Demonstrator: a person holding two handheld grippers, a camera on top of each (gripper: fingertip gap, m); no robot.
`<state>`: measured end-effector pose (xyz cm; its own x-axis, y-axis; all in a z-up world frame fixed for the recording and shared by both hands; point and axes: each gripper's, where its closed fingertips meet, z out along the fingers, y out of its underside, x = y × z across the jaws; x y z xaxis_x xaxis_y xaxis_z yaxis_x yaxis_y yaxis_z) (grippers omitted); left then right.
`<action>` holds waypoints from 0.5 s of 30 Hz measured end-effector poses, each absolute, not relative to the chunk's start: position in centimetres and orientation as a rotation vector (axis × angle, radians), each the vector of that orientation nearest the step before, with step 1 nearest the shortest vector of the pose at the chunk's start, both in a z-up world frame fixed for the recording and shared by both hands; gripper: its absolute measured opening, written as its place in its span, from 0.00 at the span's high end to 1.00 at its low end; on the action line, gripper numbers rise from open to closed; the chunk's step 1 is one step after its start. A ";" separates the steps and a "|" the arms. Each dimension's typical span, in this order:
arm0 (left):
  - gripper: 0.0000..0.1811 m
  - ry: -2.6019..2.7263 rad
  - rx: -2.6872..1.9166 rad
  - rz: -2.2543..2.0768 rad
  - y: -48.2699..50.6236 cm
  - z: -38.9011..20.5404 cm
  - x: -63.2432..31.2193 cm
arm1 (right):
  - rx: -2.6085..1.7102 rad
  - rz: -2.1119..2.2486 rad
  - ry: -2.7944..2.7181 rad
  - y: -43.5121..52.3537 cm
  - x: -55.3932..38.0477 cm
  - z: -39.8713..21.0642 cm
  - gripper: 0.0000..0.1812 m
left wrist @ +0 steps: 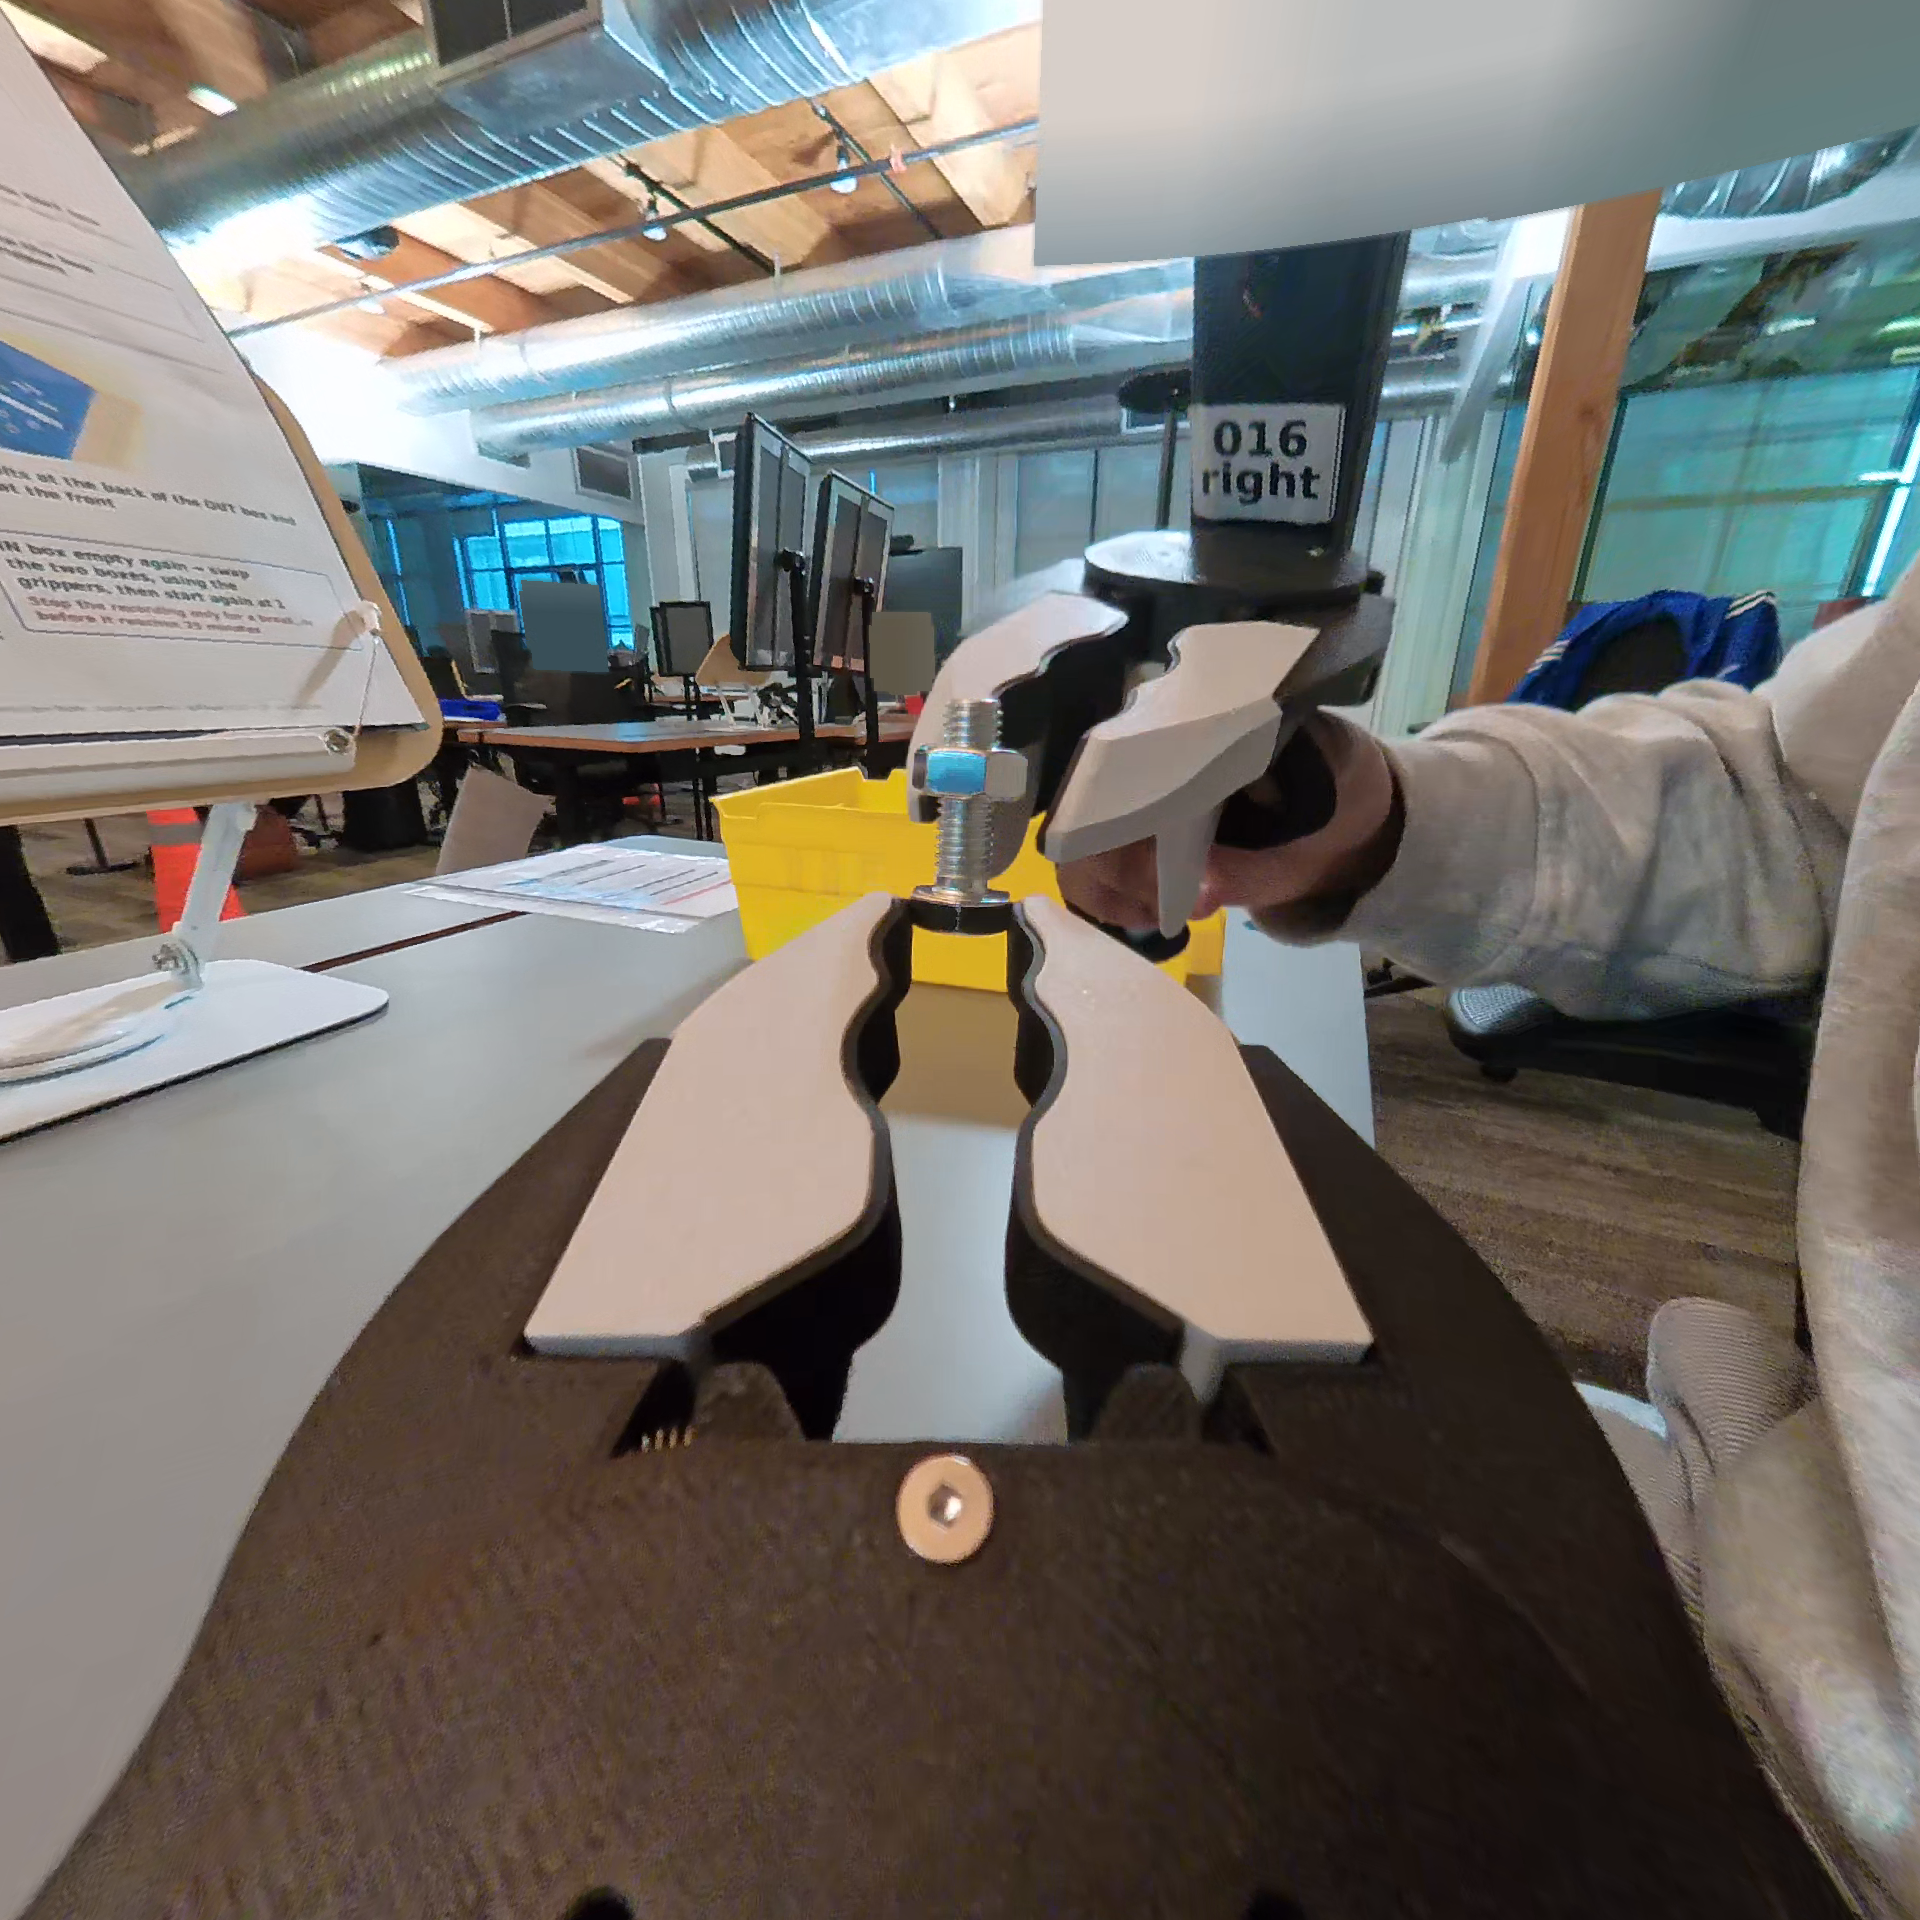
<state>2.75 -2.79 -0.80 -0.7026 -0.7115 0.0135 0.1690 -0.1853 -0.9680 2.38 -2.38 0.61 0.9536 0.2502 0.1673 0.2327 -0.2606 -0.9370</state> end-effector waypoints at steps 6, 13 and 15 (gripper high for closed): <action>0.90 1.501 -0.669 -2.016 -4.3 -0.8 3.3 | -1.693 0.187 -0.267 -3.8 2.3 0.1 0.92; 0.90 1.523 -0.648 -2.106 -6.6 -0.4 3.5 | -1.650 0.226 -0.220 -5.2 3.0 0.4 0.87; 0.90 1.534 -0.648 -2.109 -7.0 -0.5 3.6 | -1.646 0.215 -0.207 -5.5 3.1 0.5 0.88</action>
